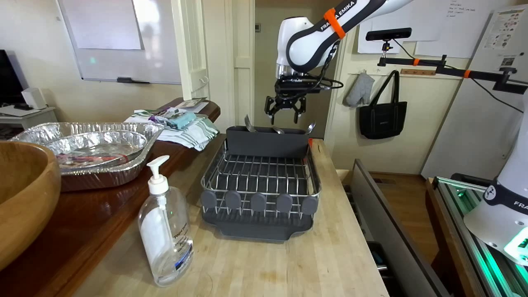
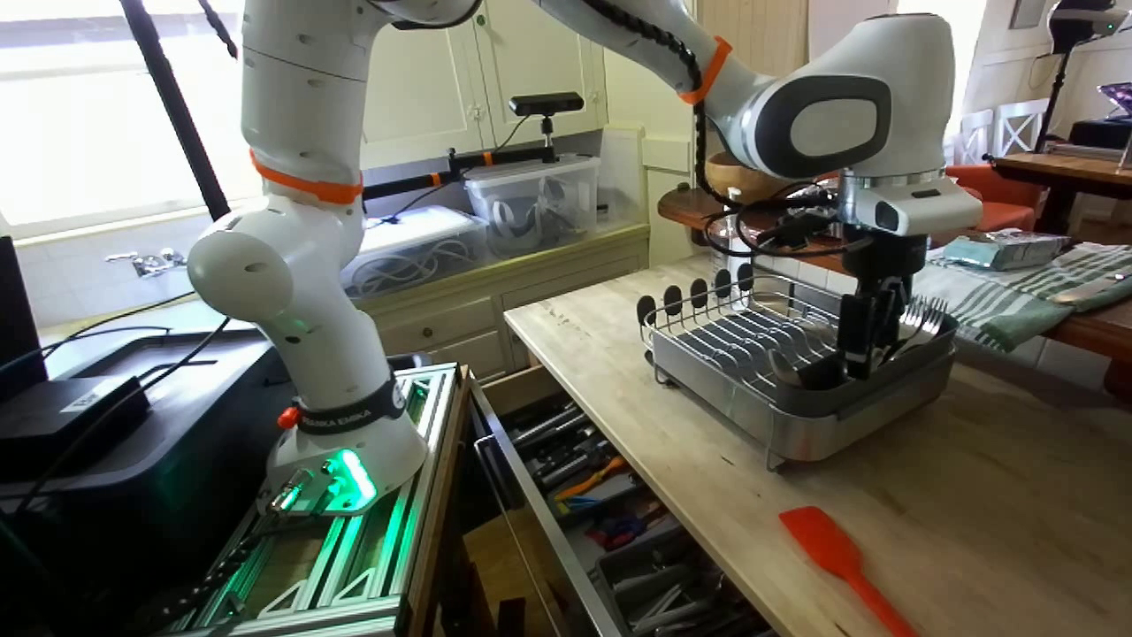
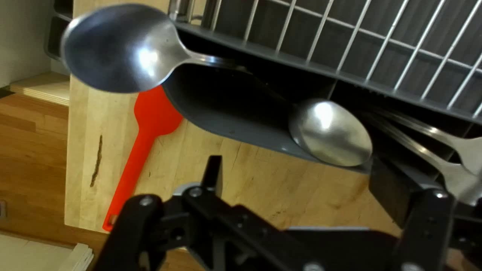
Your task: Rearrange the spoons and forks in the utensil holder
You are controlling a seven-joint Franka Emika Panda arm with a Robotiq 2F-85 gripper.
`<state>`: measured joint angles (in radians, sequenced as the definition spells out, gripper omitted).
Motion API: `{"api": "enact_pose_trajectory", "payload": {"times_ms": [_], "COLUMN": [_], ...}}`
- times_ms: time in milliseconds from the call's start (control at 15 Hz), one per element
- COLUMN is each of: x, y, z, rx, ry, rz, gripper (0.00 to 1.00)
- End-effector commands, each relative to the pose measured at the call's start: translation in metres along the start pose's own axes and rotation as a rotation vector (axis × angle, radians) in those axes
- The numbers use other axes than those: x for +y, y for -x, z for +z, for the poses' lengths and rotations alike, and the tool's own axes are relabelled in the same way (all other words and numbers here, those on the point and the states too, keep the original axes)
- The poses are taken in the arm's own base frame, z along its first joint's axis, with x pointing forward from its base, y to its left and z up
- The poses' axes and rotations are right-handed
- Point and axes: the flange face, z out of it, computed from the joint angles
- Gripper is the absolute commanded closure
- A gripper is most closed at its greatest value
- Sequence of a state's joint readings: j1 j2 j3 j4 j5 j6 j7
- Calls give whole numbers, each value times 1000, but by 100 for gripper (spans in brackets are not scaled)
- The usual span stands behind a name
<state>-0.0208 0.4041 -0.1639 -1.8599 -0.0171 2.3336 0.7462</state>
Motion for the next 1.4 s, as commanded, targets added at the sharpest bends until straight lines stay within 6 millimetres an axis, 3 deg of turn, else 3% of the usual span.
{"api": "enact_pose_trajectory", "payload": {"times_ms": [0, 333, 1333], "x": [-9, -10, 18], "y": [-3, -4, 0], "z": [12, 17, -5], "rx": [-22, -25, -53], "ry": [-19, 6, 164], "rz": [15, -8, -167], "gripper": [0, 0, 0]}}
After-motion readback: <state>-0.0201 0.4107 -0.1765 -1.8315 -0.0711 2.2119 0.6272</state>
